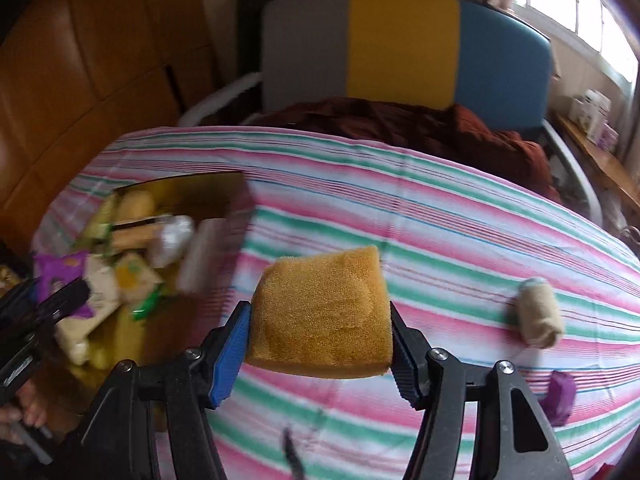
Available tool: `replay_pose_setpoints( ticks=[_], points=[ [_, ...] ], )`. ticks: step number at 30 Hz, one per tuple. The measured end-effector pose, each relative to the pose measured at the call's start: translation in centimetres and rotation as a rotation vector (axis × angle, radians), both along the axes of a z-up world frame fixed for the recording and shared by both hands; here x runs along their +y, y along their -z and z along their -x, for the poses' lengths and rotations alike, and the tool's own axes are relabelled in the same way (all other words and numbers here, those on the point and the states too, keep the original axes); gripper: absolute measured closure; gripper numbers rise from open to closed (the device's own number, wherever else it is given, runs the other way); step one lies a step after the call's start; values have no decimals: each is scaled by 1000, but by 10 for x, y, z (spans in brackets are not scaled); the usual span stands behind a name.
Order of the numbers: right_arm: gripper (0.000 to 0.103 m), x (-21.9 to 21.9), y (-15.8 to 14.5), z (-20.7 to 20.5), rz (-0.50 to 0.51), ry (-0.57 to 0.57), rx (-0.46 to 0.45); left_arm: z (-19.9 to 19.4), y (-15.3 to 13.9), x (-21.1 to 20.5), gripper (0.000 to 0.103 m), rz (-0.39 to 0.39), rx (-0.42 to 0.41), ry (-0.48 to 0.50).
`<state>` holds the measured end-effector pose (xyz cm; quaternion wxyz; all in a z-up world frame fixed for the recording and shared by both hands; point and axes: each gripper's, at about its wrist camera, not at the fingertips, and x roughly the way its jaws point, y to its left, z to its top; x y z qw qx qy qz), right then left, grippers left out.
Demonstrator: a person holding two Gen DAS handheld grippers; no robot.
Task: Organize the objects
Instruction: 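Carry the purple packet with the left gripper while the right carries the sponge to the tray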
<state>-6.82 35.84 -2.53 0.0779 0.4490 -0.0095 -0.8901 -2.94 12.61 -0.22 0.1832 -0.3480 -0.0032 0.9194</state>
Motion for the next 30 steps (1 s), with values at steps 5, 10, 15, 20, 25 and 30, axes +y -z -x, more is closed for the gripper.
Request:
replay_pose_setpoints(
  ticks=[5, 10, 15, 20, 25, 30],
  points=[
    [39, -40, -9, -21, 78, -69, 25, 1, -8, -41, 63, -53, 11, -33],
    [39, -79, -1, -33, 132, -130, 17, -2, -10, -77, 67, -90, 8, -67],
    [39, -103, 11, -37, 145, -157, -2, -2, -9, -97, 68, -102, 7, -98],
    [39, -108, 14, -37, 162, -147, -7, -3, -7, -99, 68, -96, 9, -114],
    [36, -113, 14, -28, 171, -115, 2, -6, -5, -85, 68, -71, 8, -79],
    [18, -116, 13, -14, 166, -72, 20, -10, -1, -74, 68, -58, -6, -58]
  ],
)
